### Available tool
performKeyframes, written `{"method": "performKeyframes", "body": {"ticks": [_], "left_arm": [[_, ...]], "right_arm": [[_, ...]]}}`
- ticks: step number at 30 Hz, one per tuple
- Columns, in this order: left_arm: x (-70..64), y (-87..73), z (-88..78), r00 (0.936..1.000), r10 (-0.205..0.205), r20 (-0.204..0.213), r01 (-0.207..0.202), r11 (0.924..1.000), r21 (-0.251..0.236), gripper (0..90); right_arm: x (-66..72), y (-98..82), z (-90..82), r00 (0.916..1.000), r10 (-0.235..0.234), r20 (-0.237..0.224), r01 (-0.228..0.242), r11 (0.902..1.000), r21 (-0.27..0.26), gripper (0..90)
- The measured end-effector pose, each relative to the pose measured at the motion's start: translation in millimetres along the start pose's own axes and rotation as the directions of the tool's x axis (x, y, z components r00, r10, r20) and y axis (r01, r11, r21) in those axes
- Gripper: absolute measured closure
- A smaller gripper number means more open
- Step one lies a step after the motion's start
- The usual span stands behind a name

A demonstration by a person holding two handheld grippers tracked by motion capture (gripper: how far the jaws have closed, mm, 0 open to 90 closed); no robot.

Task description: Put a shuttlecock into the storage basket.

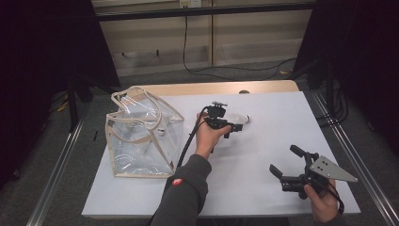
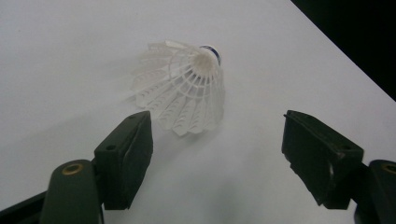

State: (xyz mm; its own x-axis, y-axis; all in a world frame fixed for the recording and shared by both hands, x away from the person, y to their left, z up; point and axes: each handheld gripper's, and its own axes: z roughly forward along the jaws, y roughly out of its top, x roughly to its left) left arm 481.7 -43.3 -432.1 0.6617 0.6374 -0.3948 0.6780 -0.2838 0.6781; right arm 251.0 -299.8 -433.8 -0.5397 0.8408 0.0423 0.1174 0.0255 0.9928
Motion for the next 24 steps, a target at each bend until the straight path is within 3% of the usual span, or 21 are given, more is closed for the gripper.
{"method": "performKeyframes", "body": {"ticks": [9, 16, 24], "left_arm": [[2.4, 0.0, 5.2, 0.9998, 0.0, -0.019, 0.0, 0.9999, -0.012, 33.3], [0.9, 1.6, 7.0, 0.9999, -0.008, -0.007, 0.008, 0.9999, -0.006, 41.4], [0.5, 1.5, 12.7, 0.9997, 0.015, -0.021, -0.015, 0.9998, -0.009, 47.7]], "right_arm": [[-0.6, -0.1, 0.1, 1.0, 0.002, 0.001, -0.002, 1.0, 0.001, 0.0], [-0.3, -0.5, 0.7, 1.0, 0.004, 0.0, -0.004, 1.0, 0.003, 0.0], [-0.7, -0.3, 0.5, 1.0, 0.007, 0.0, -0.007, 1.0, 0.0, 0.0]]}}
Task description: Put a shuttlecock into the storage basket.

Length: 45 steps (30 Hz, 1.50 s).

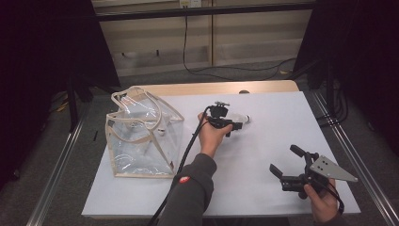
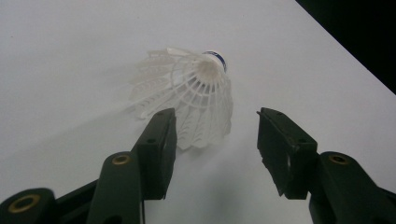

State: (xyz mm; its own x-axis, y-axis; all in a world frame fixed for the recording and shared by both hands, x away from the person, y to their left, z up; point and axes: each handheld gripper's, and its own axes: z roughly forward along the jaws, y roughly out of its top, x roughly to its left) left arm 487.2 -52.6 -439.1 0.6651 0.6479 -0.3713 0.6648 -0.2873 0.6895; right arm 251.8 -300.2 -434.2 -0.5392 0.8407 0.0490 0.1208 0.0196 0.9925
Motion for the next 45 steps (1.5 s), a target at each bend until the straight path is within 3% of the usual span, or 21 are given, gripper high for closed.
{"method": "performKeyframes", "body": {"ticks": [7, 29, 32, 36, 38, 45], "left_arm": [[0.2, -0.9, 4.6, 0.9993, 0.036, -0.009, -0.036, 0.9992, -0.017, 50.9], [-2.8, 6.8, 23.9, 0.9974, 0.068, -0.023, -0.069, 0.9968, -0.039, 66.6], [-3.4, 7.2, 27.5, 0.9973, 0.069, -0.025, -0.07, 0.9968, -0.039, 72.3], [-4.1, 4.1, 32.3, 0.9981, 0.061, 0.009, -0.06, 0.9964, -0.06, 85.5], [-5.3, 3.9, 30.4, 0.999, 0.04, 0.021, -0.038, 0.9972, -0.065, 89.1], [-6.1, 8.2, 8.7, 0.9978, 0.041, 0.051, -0.038, 0.9973, -0.062, 89.8]], "right_arm": [[0.0, 0.1, 0.1, 1.0, 0.0, -0.001, 0.0, 1.0, -0.001, 0.0], [-0.9, 0.7, -1.1, 1.0, 0.009, 0.002, -0.009, 1.0, -0.004, 0.0], [-0.9, 0.6, -1.2, 1.0, 0.008, -0.001, -0.008, 1.0, -0.004, 0.0], [-1.3, 0.8, -1.4, 0.9999, 0.01, 0.001, -0.01, 0.9999, -0.004, 0.0], [-1.6, 0.8, -1.8, 0.9999, 0.012, 0.001, -0.012, 0.9999, -0.005, 0.0], [-2.1, 0.9, -1.4, 0.9999, 0.011, 0.001, -0.011, 0.9999, -0.007, 0.0]]}}
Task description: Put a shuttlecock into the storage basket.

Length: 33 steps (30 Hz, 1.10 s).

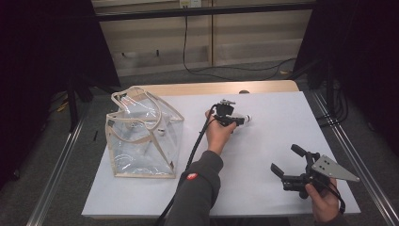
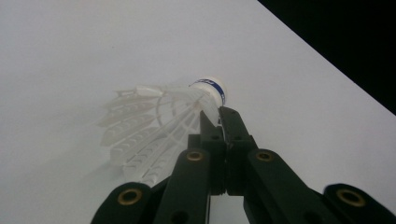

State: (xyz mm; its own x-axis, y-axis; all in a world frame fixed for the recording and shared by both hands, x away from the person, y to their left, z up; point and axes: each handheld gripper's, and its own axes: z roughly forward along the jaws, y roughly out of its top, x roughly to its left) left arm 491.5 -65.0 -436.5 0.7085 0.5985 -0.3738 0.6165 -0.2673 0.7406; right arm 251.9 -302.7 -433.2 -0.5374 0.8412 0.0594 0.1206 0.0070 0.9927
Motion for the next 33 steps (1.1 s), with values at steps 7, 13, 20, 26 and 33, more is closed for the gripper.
{"method": "performKeyframes", "body": {"ticks": [7, 13, 20, 26, 33], "left_arm": [[1.8, 0.3, -26.7, 0.9993, -0.01, 0.035, 0.009, 0.9999, 0.013, 89.9], [2.6, 2.5, -44.7, 0.9985, 0.004, 0.054, -0.006, 0.9994, 0.034, 89.9], [-2.6, 6.7, -60.5, 0.9967, 0.013, 0.08, -0.016, 0.9988, 0.045, 89.9], [-7.1, 9.3, -73.1, 0.995, 0.029, 0.095, -0.034, 0.9981, 0.051, 89.9], [-8.4, 10.5, -85.7, 0.9946, 0.037, 0.097, -0.043, 0.9974, 0.058, 89.9]], "right_arm": [[1.7, -0.1, 1.1, 1.0, -0.007, -0.002, 0.007, 1.0, 0.003, 0.0], [1.7, -0.1, 1.7, 0.9999, -0.012, -0.003, 0.012, 0.9999, 0.007, 0.0], [2.4, -0.3, 2.6, 0.9999, -0.011, -0.007, 0.011, 0.9999, 0.007, 0.0], [2.6, -0.3, 2.7, 0.9999, -0.013, -0.007, 0.013, 0.9999, 0.007, 0.0], [3.5, -0.5, 3.5, 0.9999, -0.013, -0.006, 0.013, 0.9999, 0.006, 0.0]]}}
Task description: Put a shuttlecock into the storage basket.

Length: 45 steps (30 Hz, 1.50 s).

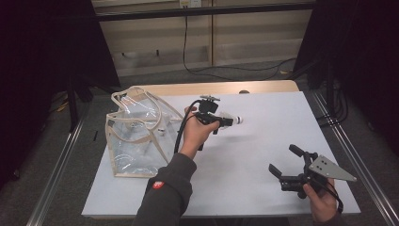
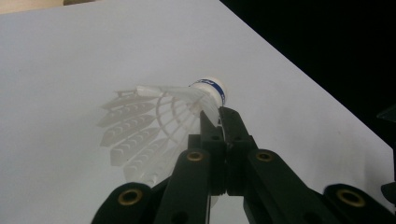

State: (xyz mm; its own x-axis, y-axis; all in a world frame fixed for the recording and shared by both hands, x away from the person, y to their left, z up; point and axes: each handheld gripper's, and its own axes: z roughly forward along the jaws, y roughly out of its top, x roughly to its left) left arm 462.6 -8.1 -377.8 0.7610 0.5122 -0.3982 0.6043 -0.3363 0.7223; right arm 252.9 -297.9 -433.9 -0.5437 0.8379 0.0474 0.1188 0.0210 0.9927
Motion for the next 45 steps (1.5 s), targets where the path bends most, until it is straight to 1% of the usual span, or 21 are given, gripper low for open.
{"method": "performKeyframes", "body": {"ticks": [1, 3, 4, 6, 8, 9, 12, 13, 15, 17, 22, 26, 31, 32, 35, 40, 42, 45], "left_arm": [[-0.2, 0.1, -1.2, 1.0, 0.006, 0.0, -0.006, 1.0, 0.003, 89.9], [-1.4, 0.0, -4.0, 1.0, 0.004, 0.003, -0.004, 1.0, 0.007, 89.9], [-1.6, 0.5, -6.0, 0.9999, 0.012, 0.002, -0.012, 0.9997, 0.021, 89.9], [-2.3, 0.5, -8.7, 0.9998, 0.02, -0.002, -0.02, 0.9995, 0.023, 89.8], [-3.4, 0.5, -11.2, 0.9999, 0.013, -0.001, -0.013, 0.9995, 0.029, 89.8], [-3.5, 0.6, -12.8, 0.9998, 0.02, -0.002, -0.02, 0.9992, 0.034, 89.8], [-4.3, 0.9, -17.3, 0.9998, 0.019, -0.002, -0.019, 0.9991, 0.037, 89.8], [-4.2, 1.3, -19.3, 0.9997, 0.026, -0.004, -0.025, 0.9989, 0.04, 89.8], [-4.6, 1.5, -21.5, 0.9997, 0.025, -0.002, -0.025, 0.999, 0.036, 89.8], [-4.7, 1.7, -24.1, 0.9993, 0.035, -0.01, -0.035, 0.9986, 0.039, 89.6], [-5.2, 2.0, -29.4, 0.9992, 0.039, -0.008, -0.039, 0.9978, 0.054, 89.7], [-6.5, 2.9, -32.8, 0.9992, 0.037, -0.014, -0.037, 0.9977, 0.057, 89.7], [-7.3, 4.3, -38.3, 0.9991, 0.04, -0.011, -0.04, 0.9972, 0.063, 89.7], [-7.4, 4.5, -39.4, 0.9988, 0.048, -0.013, -0.047, 0.9967, 0.066, 89.7], [-7.5, 5.0, -42.0, 0.9989, 0.046, -0.01, -0.045, 0.9968, 0.066, 89.7], [-6.7, 5.8, -45.8, 0.999, 0.042, -0.018, -0.041, 0.9968, 0.069, 89.7], [-6.5, 6.4, -47.8, 0.9987, 0.047, -0.019, -0.045, 0.996, 0.078, 89.8], [-6.9, 7.3, -50.8, 0.9992, 0.034, -0.019, -0.033, 0.9967, 0.075, 89.8]], "right_arm": [[0.0, -0.1, 0.2, 1.0, -0.004, -0.001, 0.004, 1.0, 0.0, 0.0], [0.0, -0.2, 0.5, 1.0, -0.003, -0.003, 0.003, 1.0, -0.001, 0.0], [0.0, -0.1, 0.4, 1.0, -0.003, -0.001, 0.003, 1.0, 0.0, 0.0], [0.2, 0.0, 0.2, 1.0, 0.002, -0.001, -0.002, 1.0, 0.001, 0.0], [0.1, 0.1, 0.0, 1.0, 0.001, -0.001, -0.001, 1.0, 0.001, 0.0], [0.1, 0.2, -0.2, 1.0, 0.0, 0.0, 0.0, 1.0, 0.0, 0.0], [0.1, 0.3, -0.2, 1.0, 0.003, 0.0, -0.003, 1.0, -0.001, 0.0], [0.1, 0.3, -0.2, 1.0, 0.003, 0.0, -0.003, 1.0, 0.0, 0.0], [0.1, 0.3, -0.1, 1.0, 0.001, 0.0, -0.001, 1.0, 0.0, 0.0], [0.3, 0.6, -0.2, 1.0, 0.001, 0.0, -0.001, 1.0, -0.002, 0.0], [0.0, 0.4, -0.2, 1.0, -0.001, 0.0, 0.001, 1.0, -0.002, 0.0], [0.1, 0.5, -0.1, 1.0, 0.0, -0.001, 0.0, 1.0, -0.005, 0.0], [0.2, 0.5, -0.1, 1.0, -0.001, 0.0, 0.001, 1.0, -0.003, 0.0], [0.2, 0.4, -0.1, 1.0, 0.0, -0.001, 0.0, 1.0, -0.002, 0.0], [0.4, 0.5, 0.0, 1.0, 0.0, -0.002, 0.0, 1.0, -0.003, 0.0], [0.7, 0.4, 0.2, 1.0, -0.001, -0.003, 0.001, 1.0, -0.003, 0.0], [0.7, 0.5, 0.1, 1.0, -0.002, -0.004, 0.002, 1.0, -0.004, 0.0], [0.3, 0.2, 0.1, 1.0, 0.005, -0.002, -0.005, 1.0, -0.003, 0.0]]}}
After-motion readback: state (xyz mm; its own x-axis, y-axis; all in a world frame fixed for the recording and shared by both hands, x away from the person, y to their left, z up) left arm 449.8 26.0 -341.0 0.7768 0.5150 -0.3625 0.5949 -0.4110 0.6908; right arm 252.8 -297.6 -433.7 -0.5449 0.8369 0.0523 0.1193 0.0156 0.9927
